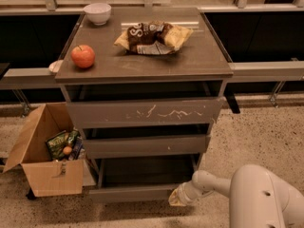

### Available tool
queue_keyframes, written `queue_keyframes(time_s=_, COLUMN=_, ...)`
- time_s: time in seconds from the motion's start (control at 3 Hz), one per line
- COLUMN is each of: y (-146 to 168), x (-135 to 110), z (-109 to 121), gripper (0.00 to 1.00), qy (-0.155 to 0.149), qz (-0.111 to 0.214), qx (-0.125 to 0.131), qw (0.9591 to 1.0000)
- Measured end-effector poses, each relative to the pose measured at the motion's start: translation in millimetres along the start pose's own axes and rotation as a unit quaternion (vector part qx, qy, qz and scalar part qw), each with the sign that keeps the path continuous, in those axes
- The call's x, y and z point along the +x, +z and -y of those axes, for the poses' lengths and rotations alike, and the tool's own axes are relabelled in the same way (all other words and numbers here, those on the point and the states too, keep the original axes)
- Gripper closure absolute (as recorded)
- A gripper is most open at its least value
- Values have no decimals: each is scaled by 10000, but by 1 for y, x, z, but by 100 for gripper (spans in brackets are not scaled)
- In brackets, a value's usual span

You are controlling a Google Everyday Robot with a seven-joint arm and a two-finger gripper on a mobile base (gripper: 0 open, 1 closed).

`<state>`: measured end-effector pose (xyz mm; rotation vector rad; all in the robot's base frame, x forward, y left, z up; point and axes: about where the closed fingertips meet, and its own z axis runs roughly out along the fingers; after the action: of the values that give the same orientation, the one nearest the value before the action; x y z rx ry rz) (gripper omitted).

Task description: Close bottom drawer

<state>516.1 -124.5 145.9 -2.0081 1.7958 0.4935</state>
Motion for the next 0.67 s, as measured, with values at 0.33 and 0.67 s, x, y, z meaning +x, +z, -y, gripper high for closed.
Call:
queue_keyframes(time_s=0.33, y=-1, x=9, z=21, gripper=100, qy=101, qz=19, qx=233, qw=9997)
queue_keyframes(time_s=0.67, y=-1, x=9, z=21, gripper=82, qy=101, qz=20, qx=232, qw=9997)
